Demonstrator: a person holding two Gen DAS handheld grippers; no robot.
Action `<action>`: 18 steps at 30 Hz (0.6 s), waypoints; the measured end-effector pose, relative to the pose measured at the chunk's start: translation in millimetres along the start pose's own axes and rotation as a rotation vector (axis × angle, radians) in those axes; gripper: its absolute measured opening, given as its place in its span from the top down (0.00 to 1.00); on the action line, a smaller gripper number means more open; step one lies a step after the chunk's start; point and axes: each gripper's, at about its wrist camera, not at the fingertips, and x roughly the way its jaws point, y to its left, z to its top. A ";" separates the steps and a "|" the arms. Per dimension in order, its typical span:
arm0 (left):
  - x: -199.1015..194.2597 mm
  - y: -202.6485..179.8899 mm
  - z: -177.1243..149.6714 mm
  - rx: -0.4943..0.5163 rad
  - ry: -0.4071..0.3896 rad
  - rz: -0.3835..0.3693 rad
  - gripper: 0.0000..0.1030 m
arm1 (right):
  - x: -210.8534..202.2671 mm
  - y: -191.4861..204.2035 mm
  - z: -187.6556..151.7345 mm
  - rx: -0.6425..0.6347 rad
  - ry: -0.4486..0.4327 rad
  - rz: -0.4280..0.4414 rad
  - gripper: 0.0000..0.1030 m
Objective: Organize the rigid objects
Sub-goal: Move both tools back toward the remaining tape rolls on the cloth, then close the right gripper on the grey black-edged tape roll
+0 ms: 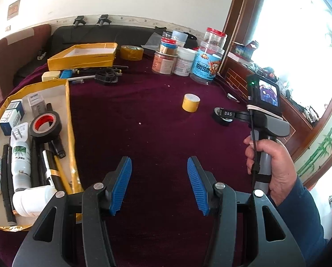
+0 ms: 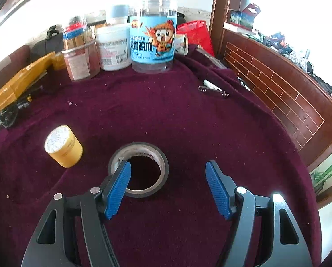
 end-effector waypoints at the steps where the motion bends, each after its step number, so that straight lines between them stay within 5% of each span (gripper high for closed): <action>1: 1.5 -2.3 -0.6 0.004 0.006 -0.004 0.51 | 1.7 -1.2 0.1 0.005 0.000 0.001 0.38; 4: 5.8 -8.1 0.0 0.017 0.019 -0.010 0.51 | 9.7 -10.5 1.5 0.053 0.024 0.043 0.38; 9: 14.6 -14.4 7.6 0.023 0.042 -0.029 0.51 | 10.5 -18.9 -0.5 0.096 0.042 0.087 0.78; 11: 20.5 -16.4 13.2 0.020 0.060 -0.040 0.51 | 9.5 -18.9 -0.6 0.097 0.050 0.109 0.84; 16: 32.4 -24.6 26.5 0.015 0.104 -0.055 0.51 | 3.3 -35.3 2.3 0.177 0.048 0.224 0.81; 18: 33.0 -28.2 30.8 0.016 0.103 -0.054 0.51 | -2.2 -47.0 3.0 0.232 0.027 0.278 0.70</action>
